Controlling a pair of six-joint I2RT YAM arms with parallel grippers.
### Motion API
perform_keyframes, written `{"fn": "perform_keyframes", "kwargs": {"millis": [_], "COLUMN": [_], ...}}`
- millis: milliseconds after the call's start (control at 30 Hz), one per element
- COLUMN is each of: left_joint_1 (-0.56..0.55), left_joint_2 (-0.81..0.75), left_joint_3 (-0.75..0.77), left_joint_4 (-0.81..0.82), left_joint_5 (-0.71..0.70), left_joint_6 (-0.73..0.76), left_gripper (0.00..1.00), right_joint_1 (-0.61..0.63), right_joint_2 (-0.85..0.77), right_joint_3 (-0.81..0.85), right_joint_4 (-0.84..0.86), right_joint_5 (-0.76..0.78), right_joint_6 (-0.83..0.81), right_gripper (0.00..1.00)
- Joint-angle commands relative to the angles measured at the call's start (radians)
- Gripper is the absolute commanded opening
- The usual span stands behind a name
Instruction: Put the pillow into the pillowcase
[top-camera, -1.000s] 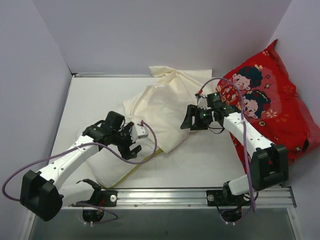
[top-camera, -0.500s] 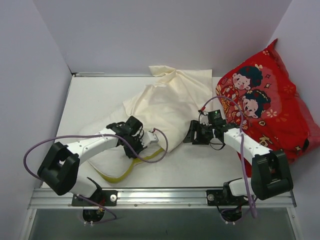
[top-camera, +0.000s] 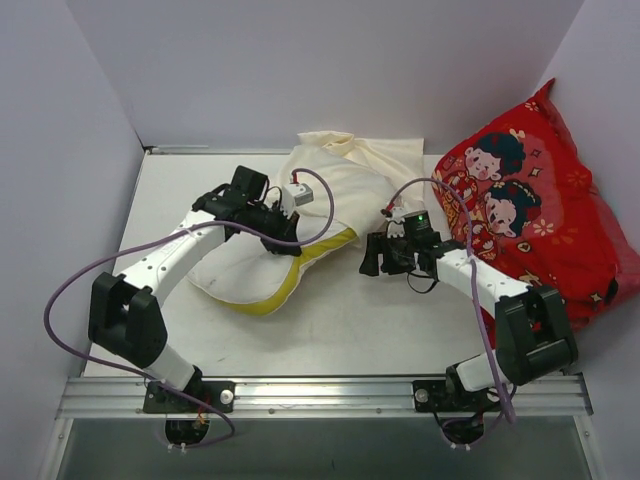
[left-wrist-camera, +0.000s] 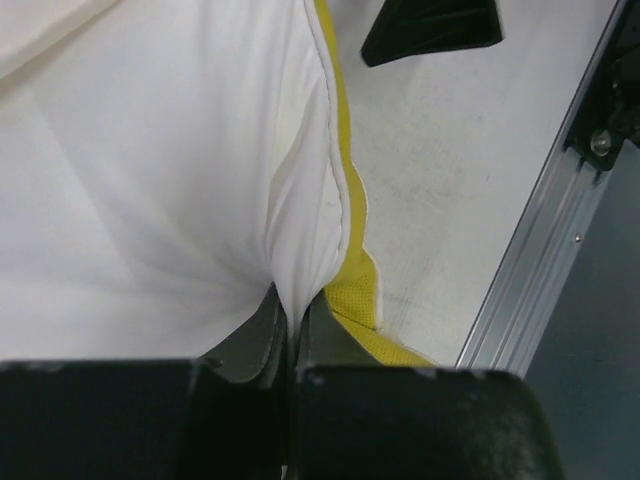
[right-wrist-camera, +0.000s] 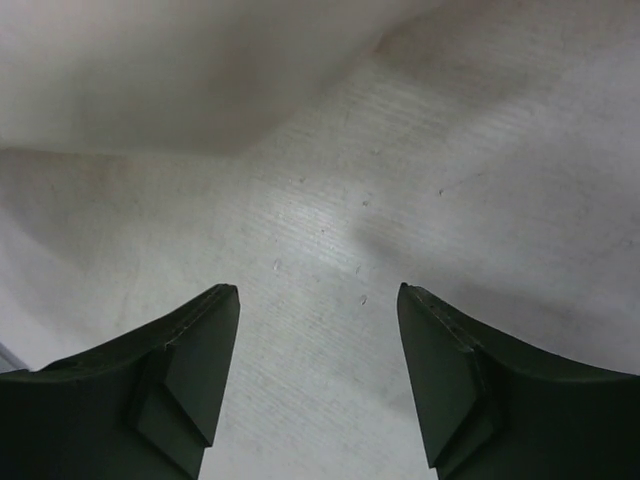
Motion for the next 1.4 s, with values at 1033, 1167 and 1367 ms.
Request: {"fn": "perform_keyframes", "kwargs": {"millis": [1033, 1167, 1367], "left_joint_1": [-0.052, -0.09, -0.012], "left_joint_2": [0.056, 0.06, -0.131], "left_joint_3": [-0.077, -0.169, -0.219], "left_joint_4": [0.52, 0.526, 0.285], "left_joint_5": [-0.368, -0.275, -0.036], "left_joint_6": [-0.467, -0.472, -0.205], "left_gripper": [0.0, 0.03, 0.76], "right_joint_1": [0.233, 0.162, 0.046], "right_joint_2": [-0.011, 0.049, 0.063], "right_joint_3": [0.307, 0.324, 0.426], "right_joint_4": [-0.484, -0.484, -0.705], "right_joint_5": [-0.475, -0.535, -0.561], "right_joint_6": [-0.364, -0.294, -0.425], "right_gripper": [0.0, 0.01, 0.53]}}
